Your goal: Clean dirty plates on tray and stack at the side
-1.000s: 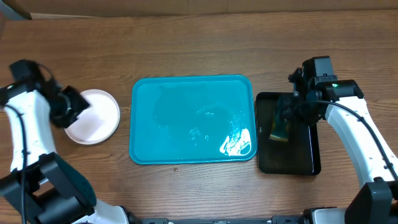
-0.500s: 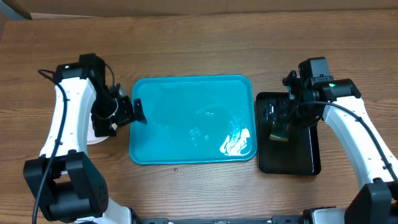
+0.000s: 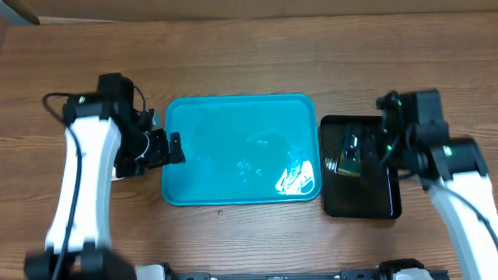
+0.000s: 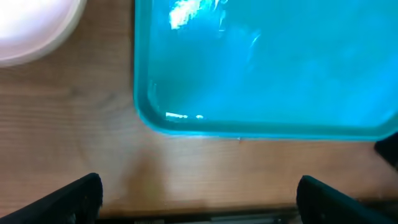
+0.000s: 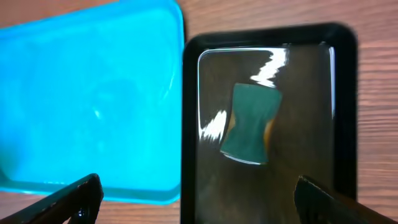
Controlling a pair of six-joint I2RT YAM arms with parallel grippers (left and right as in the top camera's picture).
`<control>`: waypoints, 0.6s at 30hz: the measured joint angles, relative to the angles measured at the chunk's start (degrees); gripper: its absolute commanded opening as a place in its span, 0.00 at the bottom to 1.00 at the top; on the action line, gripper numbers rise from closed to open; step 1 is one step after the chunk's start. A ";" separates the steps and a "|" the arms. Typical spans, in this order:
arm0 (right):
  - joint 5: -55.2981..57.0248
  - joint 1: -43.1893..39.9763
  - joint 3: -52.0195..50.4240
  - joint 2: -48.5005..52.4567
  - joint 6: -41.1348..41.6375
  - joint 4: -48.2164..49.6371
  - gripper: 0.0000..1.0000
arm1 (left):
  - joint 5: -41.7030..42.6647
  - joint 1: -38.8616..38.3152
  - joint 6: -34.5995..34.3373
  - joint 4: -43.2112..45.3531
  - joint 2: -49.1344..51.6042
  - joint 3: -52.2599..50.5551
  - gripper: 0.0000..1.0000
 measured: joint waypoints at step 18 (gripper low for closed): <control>6.62 -0.02 -13.53 -35.19 2.71 3.67 1.00 | -0.24 -0.24 0.00 17.99 -48.17 -18.93 1.00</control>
